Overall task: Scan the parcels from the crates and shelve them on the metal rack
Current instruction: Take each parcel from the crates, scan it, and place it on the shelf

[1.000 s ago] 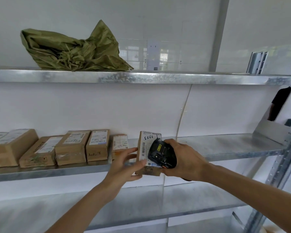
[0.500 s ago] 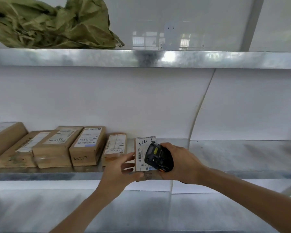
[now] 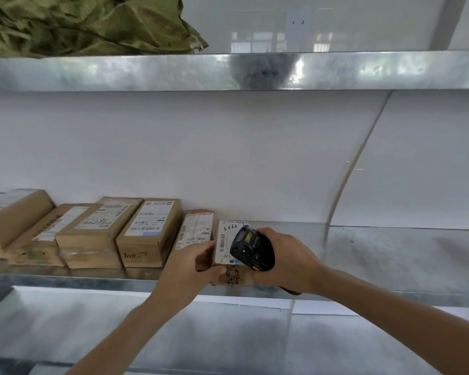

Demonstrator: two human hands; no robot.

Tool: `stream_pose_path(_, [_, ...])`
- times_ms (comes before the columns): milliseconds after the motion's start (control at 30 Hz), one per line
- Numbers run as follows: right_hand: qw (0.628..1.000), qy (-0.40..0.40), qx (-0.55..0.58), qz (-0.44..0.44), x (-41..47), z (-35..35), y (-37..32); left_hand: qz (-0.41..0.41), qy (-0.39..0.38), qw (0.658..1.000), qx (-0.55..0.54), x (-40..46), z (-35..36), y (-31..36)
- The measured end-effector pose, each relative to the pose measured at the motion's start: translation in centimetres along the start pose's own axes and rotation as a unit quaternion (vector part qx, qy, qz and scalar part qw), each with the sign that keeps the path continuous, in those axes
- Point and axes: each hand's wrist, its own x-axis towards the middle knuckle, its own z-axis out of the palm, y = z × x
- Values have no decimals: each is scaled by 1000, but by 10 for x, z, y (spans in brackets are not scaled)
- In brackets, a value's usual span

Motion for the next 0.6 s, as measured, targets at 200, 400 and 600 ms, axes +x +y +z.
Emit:
stream_pose_path(200, [1000, 0, 0, -2, 12, 0, 0, 40, 18, 984, 170, 17, -6, -10])
stream_pose_path(400, [1000, 5, -7, 0, 26, 2, 5, 47, 17, 981, 185, 32, -8, -21])
stream_pose_path(600, [1000, 11, -8, 0, 43, 5, 11, 12, 15, 995, 96, 41, -5, -21])
